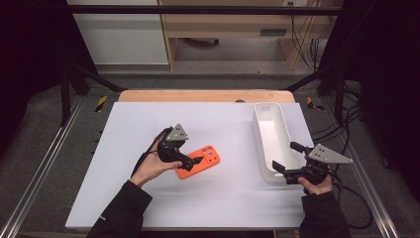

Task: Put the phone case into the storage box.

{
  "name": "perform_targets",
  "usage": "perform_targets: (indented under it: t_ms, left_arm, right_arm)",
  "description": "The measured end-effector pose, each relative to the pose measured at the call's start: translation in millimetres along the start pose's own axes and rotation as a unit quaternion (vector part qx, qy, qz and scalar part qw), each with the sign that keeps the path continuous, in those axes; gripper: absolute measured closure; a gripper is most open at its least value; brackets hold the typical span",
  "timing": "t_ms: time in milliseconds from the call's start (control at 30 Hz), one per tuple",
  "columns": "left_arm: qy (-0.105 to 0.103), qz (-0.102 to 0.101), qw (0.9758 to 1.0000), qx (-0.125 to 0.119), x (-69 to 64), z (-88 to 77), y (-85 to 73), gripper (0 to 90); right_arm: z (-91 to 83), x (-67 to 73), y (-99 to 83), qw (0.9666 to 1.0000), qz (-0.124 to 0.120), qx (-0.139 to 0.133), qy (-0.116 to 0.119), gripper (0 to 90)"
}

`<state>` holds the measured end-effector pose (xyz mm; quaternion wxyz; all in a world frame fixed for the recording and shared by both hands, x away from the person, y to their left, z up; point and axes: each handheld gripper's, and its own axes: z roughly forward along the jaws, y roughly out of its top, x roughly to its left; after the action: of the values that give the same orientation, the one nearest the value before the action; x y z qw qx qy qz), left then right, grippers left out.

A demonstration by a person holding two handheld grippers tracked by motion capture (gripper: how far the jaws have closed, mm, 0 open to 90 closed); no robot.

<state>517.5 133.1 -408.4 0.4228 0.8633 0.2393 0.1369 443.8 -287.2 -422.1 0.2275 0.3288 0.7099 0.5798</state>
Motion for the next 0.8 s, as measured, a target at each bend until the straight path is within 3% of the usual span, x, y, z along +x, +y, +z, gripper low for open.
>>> perform_targets:
  t_ms: [333, 800]
  left_arm:
    - [-0.003, 0.014, 0.9996, 0.023, 3.7, 13.0, -4.5, 0.0]
    - [-0.015, 0.011, 0.9980, 0.061, 10.5, 25.9, -17.4, 0.0]
  right_arm:
    - [-0.4, -0.3, 0.0, 1.0000, 0.001, 0.000, 0.000, 0.5]
    - [-0.4, -0.5, -0.1, 1.0000, 0.001, 0.000, 0.001, 0.5]
